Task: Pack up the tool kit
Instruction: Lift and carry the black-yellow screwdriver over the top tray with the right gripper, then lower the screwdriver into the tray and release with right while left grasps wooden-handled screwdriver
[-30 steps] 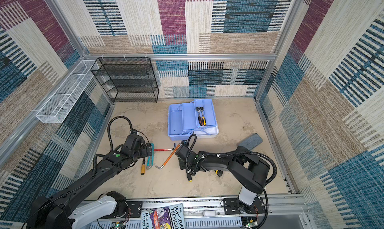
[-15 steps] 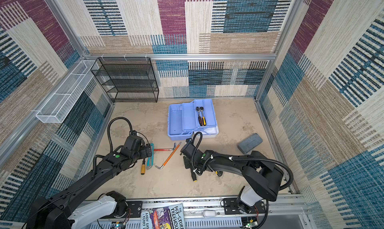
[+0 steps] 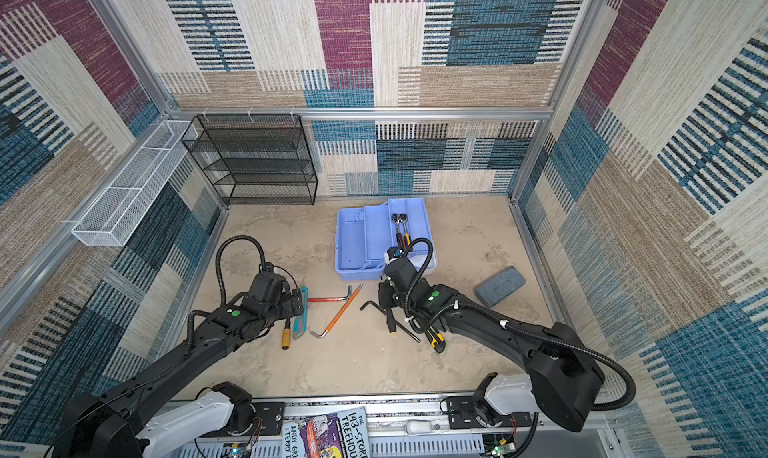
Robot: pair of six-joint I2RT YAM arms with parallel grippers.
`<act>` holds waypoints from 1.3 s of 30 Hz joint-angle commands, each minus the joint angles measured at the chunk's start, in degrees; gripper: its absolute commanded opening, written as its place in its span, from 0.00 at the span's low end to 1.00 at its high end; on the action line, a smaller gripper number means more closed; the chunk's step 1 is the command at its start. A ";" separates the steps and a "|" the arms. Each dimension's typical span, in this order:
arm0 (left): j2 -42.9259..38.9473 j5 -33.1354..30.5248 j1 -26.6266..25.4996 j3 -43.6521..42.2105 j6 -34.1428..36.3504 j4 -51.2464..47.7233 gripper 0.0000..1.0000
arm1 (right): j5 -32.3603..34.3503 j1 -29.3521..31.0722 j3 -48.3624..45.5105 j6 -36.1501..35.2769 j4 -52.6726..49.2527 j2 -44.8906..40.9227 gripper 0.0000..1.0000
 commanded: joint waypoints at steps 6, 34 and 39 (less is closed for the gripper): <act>-0.54 -0.31 -0.01 -0.42 1.03 0.49 1.00 | -4.46 -9.19 7.73 -10.70 -2.40 -1.82 0.00; -0.70 0.37 0.06 -1.76 1.52 1.90 1.00 | -18.84 -29.66 37.08 -21.16 2.13 28.57 0.00; -0.07 0.50 -0.01 -2.36 1.24 2.04 1.00 | -18.64 -29.86 40.95 -22.09 0.02 32.97 0.00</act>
